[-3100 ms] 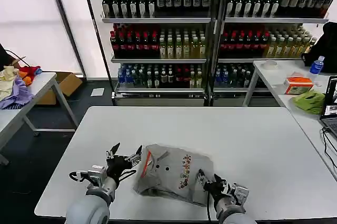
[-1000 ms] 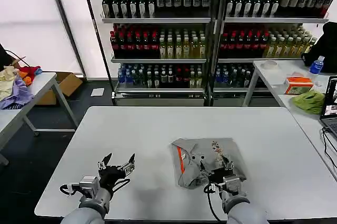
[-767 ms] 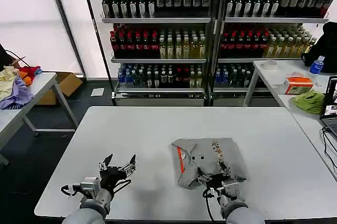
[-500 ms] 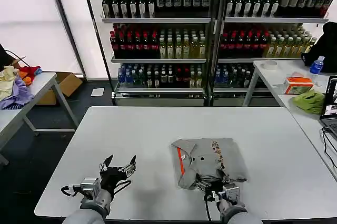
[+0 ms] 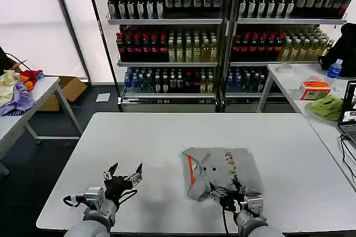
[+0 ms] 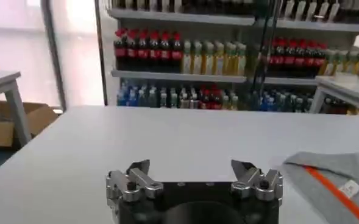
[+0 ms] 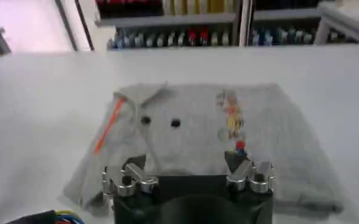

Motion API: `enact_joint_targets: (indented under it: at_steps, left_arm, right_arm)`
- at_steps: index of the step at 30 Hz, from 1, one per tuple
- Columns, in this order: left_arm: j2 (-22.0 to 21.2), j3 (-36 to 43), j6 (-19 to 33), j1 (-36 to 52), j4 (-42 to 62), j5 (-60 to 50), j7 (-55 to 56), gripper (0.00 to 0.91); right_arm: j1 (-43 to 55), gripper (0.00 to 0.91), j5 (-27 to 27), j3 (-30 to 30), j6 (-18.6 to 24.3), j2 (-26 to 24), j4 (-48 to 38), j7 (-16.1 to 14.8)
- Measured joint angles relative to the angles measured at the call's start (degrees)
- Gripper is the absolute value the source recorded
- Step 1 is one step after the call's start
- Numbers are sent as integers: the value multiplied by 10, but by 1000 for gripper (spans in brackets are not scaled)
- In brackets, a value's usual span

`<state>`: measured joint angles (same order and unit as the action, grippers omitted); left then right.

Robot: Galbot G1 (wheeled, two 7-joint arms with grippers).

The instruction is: Fold and organize the clothes.

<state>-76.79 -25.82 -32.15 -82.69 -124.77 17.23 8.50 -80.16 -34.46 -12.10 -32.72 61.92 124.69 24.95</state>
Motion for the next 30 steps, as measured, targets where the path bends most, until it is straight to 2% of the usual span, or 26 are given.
enact_joint_targets:
  at_steps: [7, 16, 30]
  left_arm:
    - [-2, 2, 14, -2, -2, -12, -6, 907]
    - [-6, -4, 50, 3, 12, -21, -5, 907]
    - [-11, -5, 99, 5, 19, -27, -10, 907]
  right_arm:
    - [3, 907, 54, -54, 19, 3, 40, -10]
    - [16, 907, 101, -127, 47, -1, 42, -16]
    - [-2, 907, 118, -192, 70, 17, 21, -10]
